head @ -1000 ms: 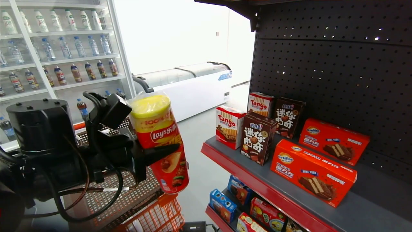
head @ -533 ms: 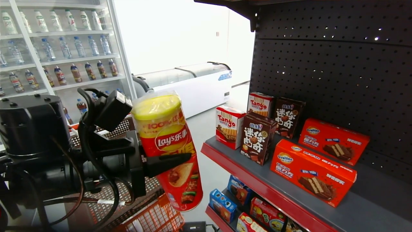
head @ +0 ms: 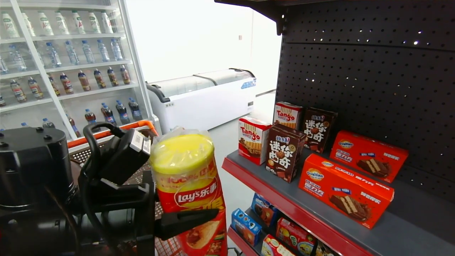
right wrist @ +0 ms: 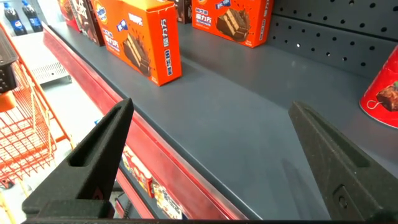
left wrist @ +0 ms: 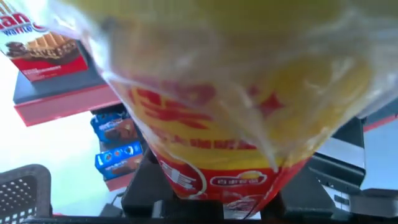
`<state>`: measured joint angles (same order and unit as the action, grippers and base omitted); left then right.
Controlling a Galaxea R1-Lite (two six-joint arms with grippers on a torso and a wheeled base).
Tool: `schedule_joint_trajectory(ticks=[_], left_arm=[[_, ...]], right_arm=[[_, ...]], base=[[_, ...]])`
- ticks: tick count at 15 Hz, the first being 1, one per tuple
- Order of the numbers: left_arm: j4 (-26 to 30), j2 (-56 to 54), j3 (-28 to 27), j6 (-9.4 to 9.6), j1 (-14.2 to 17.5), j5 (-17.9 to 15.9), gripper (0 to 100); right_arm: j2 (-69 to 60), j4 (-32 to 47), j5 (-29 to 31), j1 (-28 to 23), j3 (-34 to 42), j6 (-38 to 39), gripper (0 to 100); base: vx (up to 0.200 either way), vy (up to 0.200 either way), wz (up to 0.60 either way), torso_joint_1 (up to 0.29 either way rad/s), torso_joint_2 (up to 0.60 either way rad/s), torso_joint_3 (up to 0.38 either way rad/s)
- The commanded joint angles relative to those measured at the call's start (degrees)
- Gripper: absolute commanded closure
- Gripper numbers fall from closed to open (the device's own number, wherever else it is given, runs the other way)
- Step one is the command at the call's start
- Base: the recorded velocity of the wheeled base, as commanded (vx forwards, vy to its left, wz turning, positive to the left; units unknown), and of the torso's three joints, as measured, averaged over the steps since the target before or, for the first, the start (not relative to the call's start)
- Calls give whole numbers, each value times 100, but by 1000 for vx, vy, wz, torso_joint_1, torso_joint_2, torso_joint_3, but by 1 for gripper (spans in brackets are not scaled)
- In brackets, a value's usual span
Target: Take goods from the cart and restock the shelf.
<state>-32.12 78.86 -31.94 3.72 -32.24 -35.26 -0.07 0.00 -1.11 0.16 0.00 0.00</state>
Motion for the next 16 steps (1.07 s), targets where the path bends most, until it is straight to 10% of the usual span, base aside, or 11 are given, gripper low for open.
schedule_joint_trajectory(ticks=[1,16], left_arm=[[-5,-152,250,15,-19,1,100],[-13,-169,311,85,-124,-113,100]], right_arm=[[7,0,-3,11,0,0,0],[7,0,-3,2,0,0,0]], base=[[0,0,0,0,0,0],[0,0,-520,1,2,1]])
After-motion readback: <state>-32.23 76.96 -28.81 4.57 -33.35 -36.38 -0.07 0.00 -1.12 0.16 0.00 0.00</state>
